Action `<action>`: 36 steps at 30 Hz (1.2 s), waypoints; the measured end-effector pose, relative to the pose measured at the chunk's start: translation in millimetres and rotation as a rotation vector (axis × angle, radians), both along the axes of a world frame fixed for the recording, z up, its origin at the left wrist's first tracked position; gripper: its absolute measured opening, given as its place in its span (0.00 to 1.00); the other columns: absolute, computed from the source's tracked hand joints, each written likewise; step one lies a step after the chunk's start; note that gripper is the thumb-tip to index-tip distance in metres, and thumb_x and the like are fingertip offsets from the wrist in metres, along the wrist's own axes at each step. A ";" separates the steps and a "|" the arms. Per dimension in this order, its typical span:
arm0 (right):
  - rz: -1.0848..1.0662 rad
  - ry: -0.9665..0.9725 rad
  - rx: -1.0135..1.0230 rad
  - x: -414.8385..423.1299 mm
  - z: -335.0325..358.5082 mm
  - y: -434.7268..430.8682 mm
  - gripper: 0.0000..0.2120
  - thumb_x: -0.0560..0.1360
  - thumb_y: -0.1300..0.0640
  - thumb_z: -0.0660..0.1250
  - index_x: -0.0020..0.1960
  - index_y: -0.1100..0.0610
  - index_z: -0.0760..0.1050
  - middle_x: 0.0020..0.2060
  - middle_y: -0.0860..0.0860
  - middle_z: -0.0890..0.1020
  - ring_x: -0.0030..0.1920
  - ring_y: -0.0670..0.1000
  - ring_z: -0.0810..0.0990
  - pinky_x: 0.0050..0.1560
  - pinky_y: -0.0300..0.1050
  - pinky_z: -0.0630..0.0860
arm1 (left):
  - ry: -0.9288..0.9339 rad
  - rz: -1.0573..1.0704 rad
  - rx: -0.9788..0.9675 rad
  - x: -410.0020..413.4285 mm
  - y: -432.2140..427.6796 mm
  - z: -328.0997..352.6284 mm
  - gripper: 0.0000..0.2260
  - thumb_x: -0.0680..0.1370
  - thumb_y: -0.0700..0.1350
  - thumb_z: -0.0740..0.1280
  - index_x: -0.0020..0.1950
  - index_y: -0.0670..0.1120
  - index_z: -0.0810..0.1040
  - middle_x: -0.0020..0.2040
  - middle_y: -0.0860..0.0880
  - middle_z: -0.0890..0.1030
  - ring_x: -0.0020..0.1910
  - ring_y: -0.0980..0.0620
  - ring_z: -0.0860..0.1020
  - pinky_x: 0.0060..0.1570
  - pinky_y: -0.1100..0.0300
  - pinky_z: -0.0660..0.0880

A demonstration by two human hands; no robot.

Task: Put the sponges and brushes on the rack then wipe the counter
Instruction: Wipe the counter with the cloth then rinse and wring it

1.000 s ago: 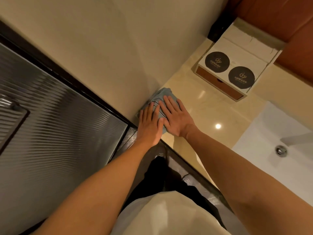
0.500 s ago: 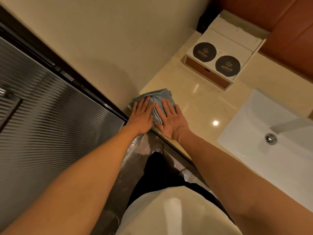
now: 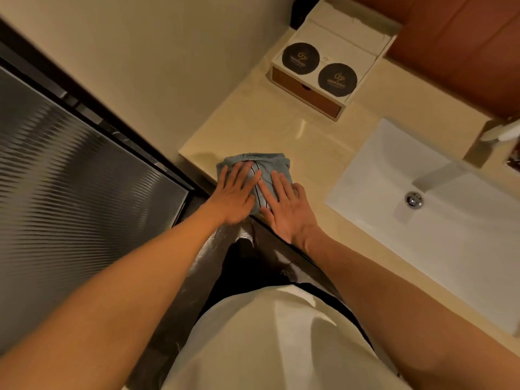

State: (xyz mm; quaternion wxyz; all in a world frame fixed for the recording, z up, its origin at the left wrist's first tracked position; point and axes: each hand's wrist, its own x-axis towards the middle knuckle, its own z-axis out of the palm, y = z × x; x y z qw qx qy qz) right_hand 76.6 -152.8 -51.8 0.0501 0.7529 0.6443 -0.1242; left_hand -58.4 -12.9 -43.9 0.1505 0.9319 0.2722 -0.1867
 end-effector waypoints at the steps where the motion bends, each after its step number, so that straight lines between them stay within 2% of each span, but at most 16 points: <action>1: -0.002 -0.001 0.007 2.6 0.3 -7.2 0.30 0.84 0.42 0.45 0.83 0.53 0.46 0.81 0.60 0.52 0.80 0.60 0.53 0.70 0.58 0.58 | 0.008 -0.008 0.005 3.0 -5.9 1.1 0.29 0.85 0.51 0.49 0.83 0.52 0.40 0.83 0.46 0.37 0.81 0.45 0.34 0.77 0.42 0.32; 6: -0.051 0.021 0.059 16.2 3.9 -44.3 0.28 0.83 0.42 0.49 0.79 0.52 0.60 0.78 0.59 0.63 0.75 0.61 0.64 0.62 0.56 0.64 | 0.048 -0.093 0.037 19.7 -39.0 5.4 0.29 0.84 0.52 0.48 0.83 0.51 0.40 0.82 0.45 0.38 0.81 0.43 0.35 0.76 0.40 0.32; 11: -0.060 0.033 0.135 32.5 5.5 -87.0 0.25 0.83 0.42 0.51 0.76 0.52 0.66 0.74 0.59 0.69 0.69 0.62 0.68 0.63 0.57 0.68 | 0.011 -0.183 0.059 30.0 -69.5 -7.2 0.36 0.74 0.58 0.34 0.83 0.49 0.42 0.82 0.43 0.40 0.80 0.42 0.36 0.75 0.40 0.32; 13: -0.036 0.021 0.202 38.6 9.3 -90.3 0.21 0.83 0.45 0.54 0.69 0.54 0.72 0.67 0.59 0.74 0.61 0.61 0.72 0.58 0.55 0.70 | 0.012 -0.204 0.058 32.8 -74.2 -7.2 0.37 0.74 0.58 0.34 0.83 0.48 0.43 0.82 0.43 0.41 0.81 0.41 0.37 0.76 0.39 0.34; 16: -0.051 0.067 0.365 41.1 17.2 -73.8 0.12 0.80 0.51 0.59 0.54 0.58 0.76 0.50 0.57 0.78 0.48 0.61 0.73 0.47 0.54 0.67 | 0.033 -0.205 0.057 33.7 -72.8 -2.0 0.39 0.72 0.58 0.33 0.83 0.47 0.43 0.82 0.42 0.41 0.81 0.40 0.38 0.76 0.39 0.36; 17: -0.073 0.071 0.389 42.8 17.8 -65.7 0.12 0.80 0.52 0.59 0.52 0.59 0.76 0.49 0.57 0.78 0.48 0.62 0.74 0.48 0.54 0.67 | 0.037 -0.205 0.050 34.0 -71.7 -2.0 0.40 0.71 0.59 0.33 0.83 0.47 0.42 0.82 0.42 0.40 0.81 0.40 0.37 0.76 0.38 0.35; 19: -0.127 0.059 0.372 43.4 12.3 -52.4 0.17 0.80 0.51 0.58 0.62 0.60 0.75 0.60 0.58 0.78 0.59 0.62 0.74 0.61 0.54 0.68 | 0.049 -0.211 0.035 34.6 -69.9 -1.5 0.39 0.72 0.59 0.32 0.83 0.48 0.40 0.82 0.43 0.37 0.80 0.41 0.34 0.75 0.38 0.33; 21: -0.144 0.062 0.305 36.7 1.1 -49.8 0.25 0.82 0.50 0.56 0.75 0.60 0.67 0.74 0.60 0.68 0.74 0.62 0.64 0.76 0.57 0.58 | 0.075 -0.212 0.021 33.6 -71.8 -3.3 0.34 0.78 0.59 0.35 0.83 0.47 0.38 0.81 0.42 0.33 0.79 0.41 0.31 0.75 0.38 0.30; 23: -0.139 0.069 0.234 28.6 -8.0 -54.2 0.27 0.85 0.49 0.52 0.81 0.59 0.57 0.80 0.61 0.57 0.81 0.60 0.52 0.79 0.59 0.49 | 0.099 -0.216 0.007 33.8 -72.1 -3.0 0.29 0.84 0.55 0.41 0.83 0.46 0.38 0.81 0.42 0.32 0.78 0.41 0.29 0.75 0.38 0.30; 24: -0.145 0.062 0.206 27.3 -9.5 -56.6 0.27 0.85 0.48 0.50 0.82 0.58 0.54 0.81 0.60 0.53 0.81 0.59 0.49 0.80 0.59 0.47 | 0.096 -0.219 0.003 34.6 -71.3 -3.7 0.28 0.85 0.54 0.43 0.83 0.46 0.38 0.81 0.41 0.32 0.78 0.41 0.29 0.75 0.38 0.30; 26: -0.162 0.049 0.181 25.0 -8.1 -59.7 0.28 0.85 0.48 0.50 0.82 0.58 0.53 0.81 0.59 0.53 0.81 0.58 0.49 0.80 0.59 0.47 | 0.083 -0.230 0.001 34.2 -69.4 -5.0 0.29 0.84 0.55 0.39 0.83 0.46 0.39 0.81 0.41 0.32 0.79 0.40 0.30 0.74 0.38 0.29; 33: -0.275 0.046 0.162 22.2 -2.6 -72.1 0.28 0.83 0.45 0.53 0.80 0.57 0.61 0.77 0.60 0.64 0.78 0.60 0.60 0.78 0.60 0.52 | 0.035 -0.338 0.018 40.1 -69.7 -2.9 0.34 0.77 0.57 0.31 0.82 0.46 0.39 0.81 0.42 0.35 0.80 0.41 0.32 0.75 0.38 0.30; 36: -0.374 0.022 0.185 21.0 -0.9 -86.8 0.29 0.81 0.43 0.56 0.77 0.57 0.66 0.71 0.61 0.70 0.70 0.61 0.66 0.74 0.59 0.57 | -0.052 -0.450 0.016 46.7 -70.7 -7.6 0.33 0.79 0.56 0.36 0.83 0.45 0.46 0.82 0.41 0.41 0.80 0.41 0.36 0.76 0.36 0.36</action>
